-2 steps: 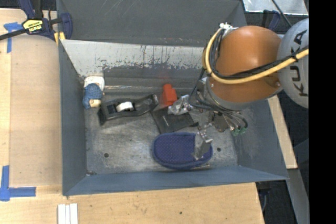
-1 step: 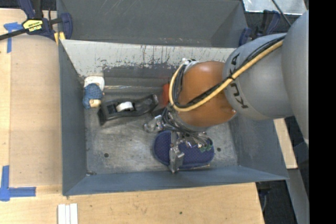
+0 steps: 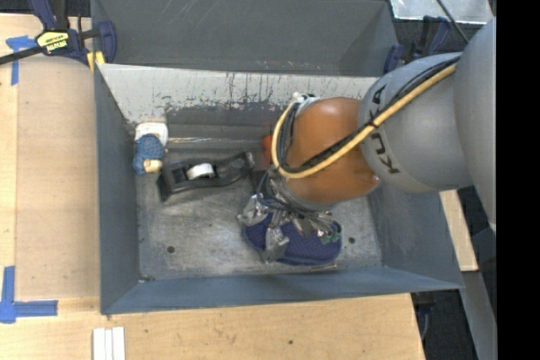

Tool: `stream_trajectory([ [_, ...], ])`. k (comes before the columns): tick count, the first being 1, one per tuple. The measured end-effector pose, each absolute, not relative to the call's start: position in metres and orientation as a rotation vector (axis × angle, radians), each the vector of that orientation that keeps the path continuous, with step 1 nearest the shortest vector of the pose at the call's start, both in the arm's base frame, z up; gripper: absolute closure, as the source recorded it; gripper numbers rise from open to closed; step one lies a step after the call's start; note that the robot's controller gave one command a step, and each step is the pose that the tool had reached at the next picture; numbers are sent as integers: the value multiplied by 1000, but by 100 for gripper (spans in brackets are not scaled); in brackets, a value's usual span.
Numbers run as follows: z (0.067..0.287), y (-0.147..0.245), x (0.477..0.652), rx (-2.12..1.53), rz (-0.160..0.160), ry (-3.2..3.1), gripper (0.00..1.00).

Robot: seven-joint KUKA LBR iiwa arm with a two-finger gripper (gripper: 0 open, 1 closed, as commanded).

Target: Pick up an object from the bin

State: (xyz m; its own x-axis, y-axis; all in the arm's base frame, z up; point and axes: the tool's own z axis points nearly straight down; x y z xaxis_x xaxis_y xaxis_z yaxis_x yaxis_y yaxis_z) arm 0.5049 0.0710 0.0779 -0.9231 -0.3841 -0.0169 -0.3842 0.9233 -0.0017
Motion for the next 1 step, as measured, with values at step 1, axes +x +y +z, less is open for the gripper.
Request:
stream_trajectory([
  [1, 221, 62, 512, -707, -2, 3049, 100],
])
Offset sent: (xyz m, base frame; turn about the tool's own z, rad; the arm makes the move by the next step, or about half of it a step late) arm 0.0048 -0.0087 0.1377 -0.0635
